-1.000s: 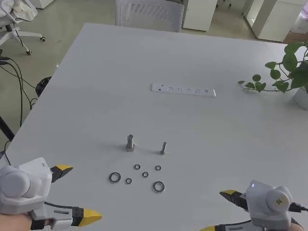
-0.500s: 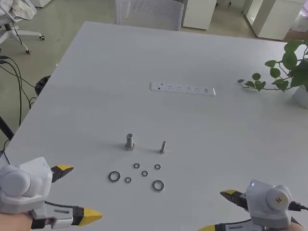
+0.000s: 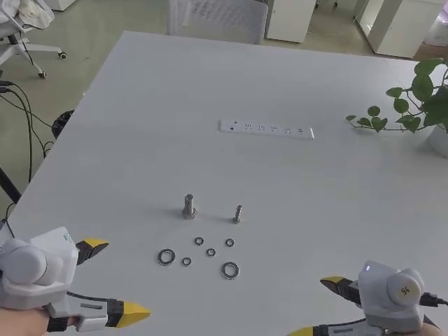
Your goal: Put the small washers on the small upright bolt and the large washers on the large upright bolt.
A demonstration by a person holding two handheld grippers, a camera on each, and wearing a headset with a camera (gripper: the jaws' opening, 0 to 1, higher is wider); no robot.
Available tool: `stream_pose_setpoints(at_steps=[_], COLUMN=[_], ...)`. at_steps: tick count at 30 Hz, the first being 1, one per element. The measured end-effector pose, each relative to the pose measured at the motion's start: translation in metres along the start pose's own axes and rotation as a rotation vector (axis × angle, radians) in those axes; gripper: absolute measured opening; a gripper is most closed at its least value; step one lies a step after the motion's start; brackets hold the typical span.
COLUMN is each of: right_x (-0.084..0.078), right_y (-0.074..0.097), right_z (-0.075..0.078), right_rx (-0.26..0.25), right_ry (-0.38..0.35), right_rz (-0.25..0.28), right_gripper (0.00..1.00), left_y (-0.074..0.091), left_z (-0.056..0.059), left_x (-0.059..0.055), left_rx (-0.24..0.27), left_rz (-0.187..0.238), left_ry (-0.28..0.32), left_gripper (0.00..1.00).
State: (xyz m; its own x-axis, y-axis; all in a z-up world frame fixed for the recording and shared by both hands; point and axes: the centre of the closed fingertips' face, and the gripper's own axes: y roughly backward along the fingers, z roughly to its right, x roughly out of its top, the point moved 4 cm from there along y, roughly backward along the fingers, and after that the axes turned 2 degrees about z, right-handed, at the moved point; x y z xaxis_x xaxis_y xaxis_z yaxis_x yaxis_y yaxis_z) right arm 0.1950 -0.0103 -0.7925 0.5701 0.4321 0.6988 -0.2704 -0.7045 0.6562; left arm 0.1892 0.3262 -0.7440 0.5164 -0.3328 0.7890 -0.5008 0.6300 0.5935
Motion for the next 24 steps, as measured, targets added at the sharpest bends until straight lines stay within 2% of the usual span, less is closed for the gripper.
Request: stream_pose_setpoints(at_steps=[7, 15, 18, 22, 24], right_x=[0.004, 0.008, 0.015, 0.023, 0.028], right_y=[0.0, -0.003, -0.005, -0.007, -0.009], right_z=[0.0, -0.005, -0.009, -0.014, -0.014], right_rx=[-0.01, 0.0, 0.001, 0.008, 0.005], right_ry=[0.015, 0.028, 0.03, 0.057, 0.063], right_rz=[0.005, -0.002, 0.009, 0.004, 0.008], right_gripper=[0.96, 0.95, 0.98, 0.93, 0.94], left_y=[0.0, 0.001, 0.002, 0.002, 0.002], left_z=[-0.001, 0.0, 0.002, 0.004, 0.003], left_x=[0.001, 0.0, -0.001, -0.005, -0.007], left_rx=[0.007, 0.005, 0.004, 0.0, 0.007], left_rz=[0.003, -0.009, -0.017, -0.026, -0.03], left_ry=[0.008, 0.001, -0.003, 0.006, 0.006], left_gripper=[0.99, 0.99, 0.99, 0.99, 0.99])
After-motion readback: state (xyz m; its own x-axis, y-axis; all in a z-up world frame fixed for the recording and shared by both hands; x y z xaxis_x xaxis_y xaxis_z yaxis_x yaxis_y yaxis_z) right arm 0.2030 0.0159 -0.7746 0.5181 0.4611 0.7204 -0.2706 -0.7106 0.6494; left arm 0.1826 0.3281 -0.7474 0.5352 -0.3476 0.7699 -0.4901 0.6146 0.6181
